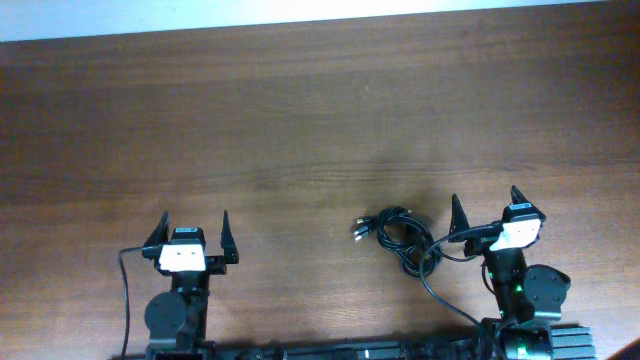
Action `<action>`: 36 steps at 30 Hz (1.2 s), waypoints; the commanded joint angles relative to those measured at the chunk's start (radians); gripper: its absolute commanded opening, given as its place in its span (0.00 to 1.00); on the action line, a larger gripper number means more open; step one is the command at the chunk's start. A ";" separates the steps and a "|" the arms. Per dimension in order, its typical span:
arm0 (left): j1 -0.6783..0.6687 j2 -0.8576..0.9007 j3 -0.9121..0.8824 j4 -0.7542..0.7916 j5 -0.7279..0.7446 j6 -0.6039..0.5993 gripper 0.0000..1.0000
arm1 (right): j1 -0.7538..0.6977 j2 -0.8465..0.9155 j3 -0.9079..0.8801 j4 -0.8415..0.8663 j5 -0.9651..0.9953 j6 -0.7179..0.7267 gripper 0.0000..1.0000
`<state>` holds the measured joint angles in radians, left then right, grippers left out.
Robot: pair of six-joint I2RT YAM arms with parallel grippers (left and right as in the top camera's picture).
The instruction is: Untangle cables
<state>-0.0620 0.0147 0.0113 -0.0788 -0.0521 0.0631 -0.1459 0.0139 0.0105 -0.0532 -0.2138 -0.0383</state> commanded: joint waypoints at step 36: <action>0.006 -0.010 0.002 -0.011 0.011 0.013 0.99 | 0.010 -0.008 -0.005 -0.007 -0.002 -0.006 0.99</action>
<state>-0.0620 0.0147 0.0113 -0.0788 -0.0521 0.0635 -0.1459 0.0139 0.0105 -0.0532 -0.2138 -0.0383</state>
